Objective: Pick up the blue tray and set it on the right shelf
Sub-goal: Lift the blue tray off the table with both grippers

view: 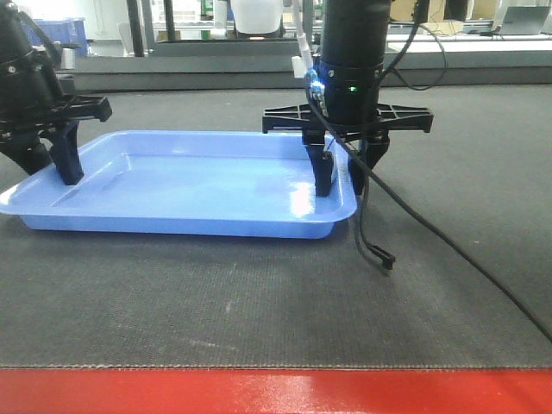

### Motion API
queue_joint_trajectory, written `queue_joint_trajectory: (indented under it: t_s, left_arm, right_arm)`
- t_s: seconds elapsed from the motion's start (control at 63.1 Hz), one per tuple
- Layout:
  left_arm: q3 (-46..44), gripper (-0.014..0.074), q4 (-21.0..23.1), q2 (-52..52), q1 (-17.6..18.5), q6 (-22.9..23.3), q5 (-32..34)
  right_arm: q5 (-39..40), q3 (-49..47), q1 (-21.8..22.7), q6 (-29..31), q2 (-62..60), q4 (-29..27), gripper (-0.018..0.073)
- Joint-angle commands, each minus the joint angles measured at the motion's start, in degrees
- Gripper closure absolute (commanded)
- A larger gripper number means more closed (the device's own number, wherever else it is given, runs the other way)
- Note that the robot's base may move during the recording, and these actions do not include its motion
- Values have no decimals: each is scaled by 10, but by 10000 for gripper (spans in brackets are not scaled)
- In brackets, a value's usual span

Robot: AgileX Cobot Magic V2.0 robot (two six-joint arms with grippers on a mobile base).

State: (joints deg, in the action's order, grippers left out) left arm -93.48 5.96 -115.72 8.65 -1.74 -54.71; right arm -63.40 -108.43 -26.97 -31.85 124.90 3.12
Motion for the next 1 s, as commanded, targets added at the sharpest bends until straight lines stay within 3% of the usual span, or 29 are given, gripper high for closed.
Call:
queue_joint_trajectory:
  t_s: [0.0,0.158,0.364,0.523,0.76,0.982]
  left_arm:
    - [-32,637,-8,42,5,2,-24]
    - [-78,638,-18,80,17,4,-84]
    - [-92,638,-60,148,59,54,-132]
    - [-92,637,-60,187,94,78,-169]
    - [-92,637,-60,227,139,107,-217]
    - [-92,637,-71,247,195,146,-220]
  right_arm:
    - [-20,-26,-1,5,-57,36,537]
    - [-37,-31,-1,19,-111,50,537]
    - [-71,-26,-1,61,-188,54,537]
    - [-95,-3,-1,96,-244,54,537]
    - [-78,114,-1,110,-363,60,537]
    - [-63,232,-1,110,-469,60,537]
